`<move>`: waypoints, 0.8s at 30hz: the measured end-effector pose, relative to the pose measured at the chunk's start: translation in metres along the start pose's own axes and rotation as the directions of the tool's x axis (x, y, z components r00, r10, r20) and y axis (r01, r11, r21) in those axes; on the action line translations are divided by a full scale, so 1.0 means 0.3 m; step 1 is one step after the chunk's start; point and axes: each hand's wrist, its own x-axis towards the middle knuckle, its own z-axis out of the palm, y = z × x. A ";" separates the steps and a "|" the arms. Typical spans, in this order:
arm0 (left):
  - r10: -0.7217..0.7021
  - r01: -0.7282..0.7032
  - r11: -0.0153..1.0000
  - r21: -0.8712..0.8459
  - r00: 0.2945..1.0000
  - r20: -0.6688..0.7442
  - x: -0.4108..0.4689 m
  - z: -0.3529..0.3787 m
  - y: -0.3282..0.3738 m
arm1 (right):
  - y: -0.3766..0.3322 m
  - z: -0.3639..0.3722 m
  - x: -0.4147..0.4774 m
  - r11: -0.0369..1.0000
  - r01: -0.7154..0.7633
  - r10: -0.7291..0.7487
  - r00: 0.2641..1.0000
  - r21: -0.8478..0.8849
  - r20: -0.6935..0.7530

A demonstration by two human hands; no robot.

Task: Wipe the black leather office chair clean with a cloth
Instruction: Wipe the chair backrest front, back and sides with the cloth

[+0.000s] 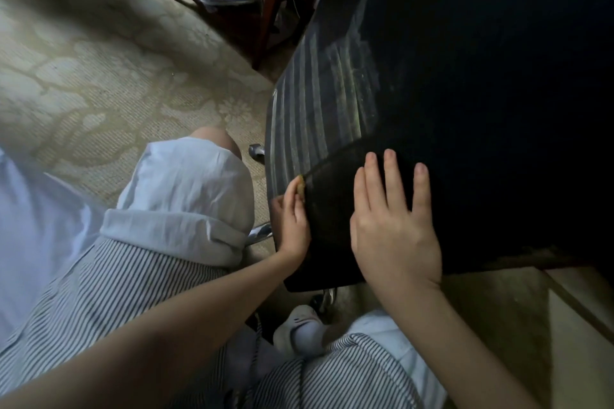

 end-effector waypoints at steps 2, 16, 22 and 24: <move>-0.123 0.125 0.991 0.049 0.992 -0.035 0.021 0.011 -0.043 | 0.000 0.008 -0.001 1.000 0.005 -0.005 1.000 0.005 0.019; -0.445 0.451 0.892 0.022 0.886 -0.130 0.077 0.005 -0.072 | 0.007 0.021 -0.011 1.000 0.008 -0.009 0.999 0.005 0.046; -0.105 0.106 0.990 -0.092 0.994 0.019 -0.015 0.015 0.149 | 0.003 0.002 0.019 0.984 -0.030 0.025 0.999 0.175 0.034; 0.147 -0.129 0.975 -0.184 0.985 0.092 -0.041 -0.003 0.263 | 0.001 0.018 0.011 0.975 -0.034 0.037 0.999 0.219 -0.006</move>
